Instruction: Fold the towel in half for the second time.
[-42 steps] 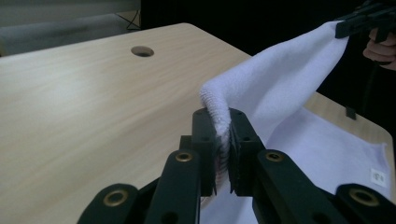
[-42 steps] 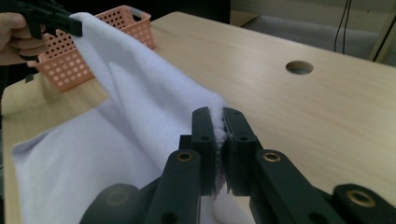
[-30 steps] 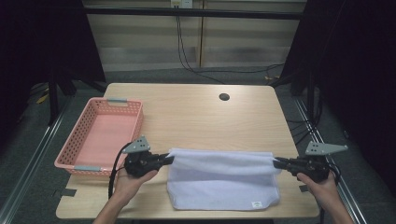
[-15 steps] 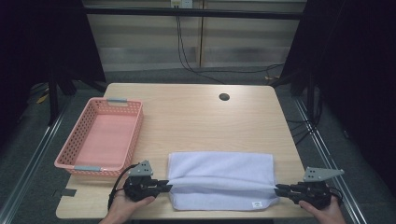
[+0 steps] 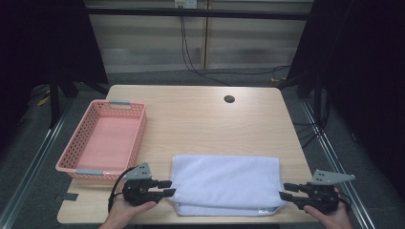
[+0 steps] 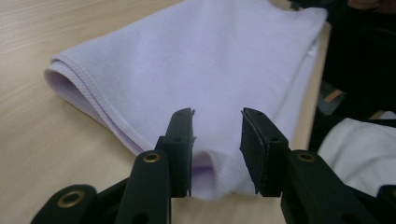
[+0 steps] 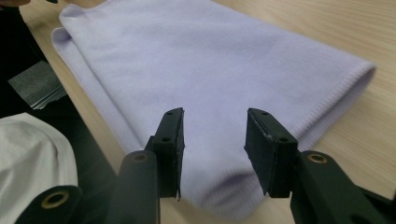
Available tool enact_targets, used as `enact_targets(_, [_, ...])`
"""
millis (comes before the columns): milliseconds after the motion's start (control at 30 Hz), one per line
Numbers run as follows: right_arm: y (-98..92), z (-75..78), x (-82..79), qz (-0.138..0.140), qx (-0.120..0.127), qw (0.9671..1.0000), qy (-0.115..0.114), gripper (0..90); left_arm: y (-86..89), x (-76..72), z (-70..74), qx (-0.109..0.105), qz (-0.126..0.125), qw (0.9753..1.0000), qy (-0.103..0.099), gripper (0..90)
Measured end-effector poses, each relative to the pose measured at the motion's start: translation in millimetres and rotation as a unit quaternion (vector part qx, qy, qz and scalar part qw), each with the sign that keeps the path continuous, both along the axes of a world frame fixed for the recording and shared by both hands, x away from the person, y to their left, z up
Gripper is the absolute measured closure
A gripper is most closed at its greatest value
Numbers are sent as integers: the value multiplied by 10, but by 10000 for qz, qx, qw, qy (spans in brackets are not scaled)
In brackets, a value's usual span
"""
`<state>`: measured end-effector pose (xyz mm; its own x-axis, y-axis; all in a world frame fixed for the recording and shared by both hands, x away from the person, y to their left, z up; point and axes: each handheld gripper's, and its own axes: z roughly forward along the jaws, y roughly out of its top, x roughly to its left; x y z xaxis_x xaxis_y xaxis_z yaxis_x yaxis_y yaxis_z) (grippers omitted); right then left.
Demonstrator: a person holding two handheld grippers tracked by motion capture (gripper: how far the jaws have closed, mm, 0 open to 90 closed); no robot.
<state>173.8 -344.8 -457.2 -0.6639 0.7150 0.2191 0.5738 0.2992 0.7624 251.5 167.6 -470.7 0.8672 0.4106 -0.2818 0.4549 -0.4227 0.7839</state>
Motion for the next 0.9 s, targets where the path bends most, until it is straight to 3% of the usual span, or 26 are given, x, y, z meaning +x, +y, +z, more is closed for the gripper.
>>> enact_targets(133, [191,-135,203,18,-276,9994,197,542,-171,282,-67,313,192,9993,26,607])
enact_targets(200, [228,-211,304,29,-386,9988,307,534,-230,381,-117,322,195,9992,104,608])
enact_targets(333, [256,-279,479,-123,-494,9982,329,530,-309,471,-222,579,150,9981,164,615])
enact_targets(400, [294,-336,558,-94,-712,9968,357,528,-322,486,-260,629,112,9978,168,624])
enact_targets(533, [325,-367,551,-139,-873,9959,213,587,-358,465,-273,667,162,9976,104,624])
enact_targets(667, [295,-353,546,-190,-1110,9936,117,758,-422,459,-264,748,144,9971,52,627])
enact_targets(900, [65,-345,473,-413,-1056,9932,249,792,-689,446,-245,746,31,9970,221,626])
